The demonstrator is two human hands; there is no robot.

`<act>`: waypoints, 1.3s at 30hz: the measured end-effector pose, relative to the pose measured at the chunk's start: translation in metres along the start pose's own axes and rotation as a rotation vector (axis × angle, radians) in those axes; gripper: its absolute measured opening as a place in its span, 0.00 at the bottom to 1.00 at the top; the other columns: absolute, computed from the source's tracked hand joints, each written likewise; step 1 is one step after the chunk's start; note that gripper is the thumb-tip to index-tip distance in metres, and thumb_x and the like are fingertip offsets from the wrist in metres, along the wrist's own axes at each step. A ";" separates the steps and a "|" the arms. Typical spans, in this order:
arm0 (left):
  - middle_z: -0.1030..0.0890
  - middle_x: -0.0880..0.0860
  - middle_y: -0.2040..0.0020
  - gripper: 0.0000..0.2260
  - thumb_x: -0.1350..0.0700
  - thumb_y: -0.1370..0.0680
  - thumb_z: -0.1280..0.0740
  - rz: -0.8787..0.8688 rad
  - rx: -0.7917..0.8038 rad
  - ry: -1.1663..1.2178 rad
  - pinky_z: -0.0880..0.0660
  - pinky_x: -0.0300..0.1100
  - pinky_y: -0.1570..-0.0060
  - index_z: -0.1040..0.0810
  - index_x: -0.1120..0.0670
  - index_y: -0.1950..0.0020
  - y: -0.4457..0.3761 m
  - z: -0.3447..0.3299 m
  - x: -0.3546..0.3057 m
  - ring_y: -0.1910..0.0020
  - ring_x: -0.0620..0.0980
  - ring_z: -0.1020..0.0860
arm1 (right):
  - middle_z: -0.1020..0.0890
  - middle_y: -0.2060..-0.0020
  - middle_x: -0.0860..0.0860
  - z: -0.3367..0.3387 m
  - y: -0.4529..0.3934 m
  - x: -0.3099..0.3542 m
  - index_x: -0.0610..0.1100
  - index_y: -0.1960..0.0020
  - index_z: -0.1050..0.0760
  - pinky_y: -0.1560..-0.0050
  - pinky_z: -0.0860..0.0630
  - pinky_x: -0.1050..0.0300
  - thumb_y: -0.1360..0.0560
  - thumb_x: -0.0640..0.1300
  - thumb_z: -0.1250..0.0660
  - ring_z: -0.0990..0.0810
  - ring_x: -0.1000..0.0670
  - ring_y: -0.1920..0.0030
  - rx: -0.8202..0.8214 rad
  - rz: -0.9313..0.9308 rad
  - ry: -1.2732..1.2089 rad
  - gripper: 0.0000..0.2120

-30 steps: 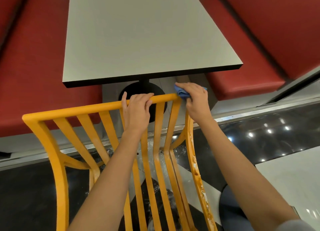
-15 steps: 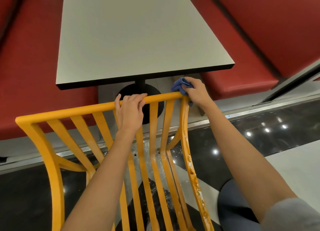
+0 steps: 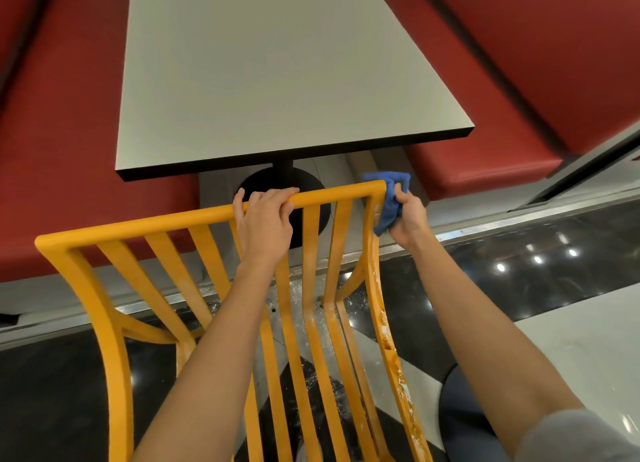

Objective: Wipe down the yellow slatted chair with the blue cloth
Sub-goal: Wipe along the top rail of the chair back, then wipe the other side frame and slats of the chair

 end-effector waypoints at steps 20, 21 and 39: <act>0.20 0.48 0.43 0.13 0.52 0.17 0.42 0.097 0.176 -0.100 0.49 0.56 0.27 0.24 0.46 0.34 -0.010 0.006 -0.015 0.37 0.52 0.28 | 0.24 0.34 0.44 -0.011 0.042 -0.009 0.44 0.32 0.26 0.38 0.23 0.51 0.28 0.33 0.28 0.25 0.48 0.33 -0.124 0.725 0.261 0.25; 0.20 0.50 0.44 0.14 0.50 0.17 0.43 0.097 0.214 -0.114 0.46 0.57 0.28 0.24 0.47 0.34 -0.014 0.006 -0.020 0.37 0.53 0.27 | 0.23 0.35 0.44 -0.010 0.046 -0.017 0.43 0.32 0.26 0.38 0.23 0.51 0.29 0.36 0.26 0.24 0.48 0.34 -0.139 0.719 0.235 0.26; 0.20 0.47 0.43 0.15 0.50 0.15 0.48 -0.105 0.378 -0.048 0.54 0.63 0.28 0.27 0.41 0.33 -0.037 -0.056 -0.090 0.39 0.53 0.25 | 0.17 0.47 0.43 -0.021 0.029 -0.031 0.39 0.37 0.24 0.44 0.23 0.44 0.23 0.51 0.34 0.19 0.47 0.46 -0.373 0.637 0.223 0.20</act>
Point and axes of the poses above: each hand's wrist, its own y-axis away from the middle knuckle, its own z-axis out of the back of the hand, x = y × z, the point moved 5 cm from there along -y, towards the middle knuckle
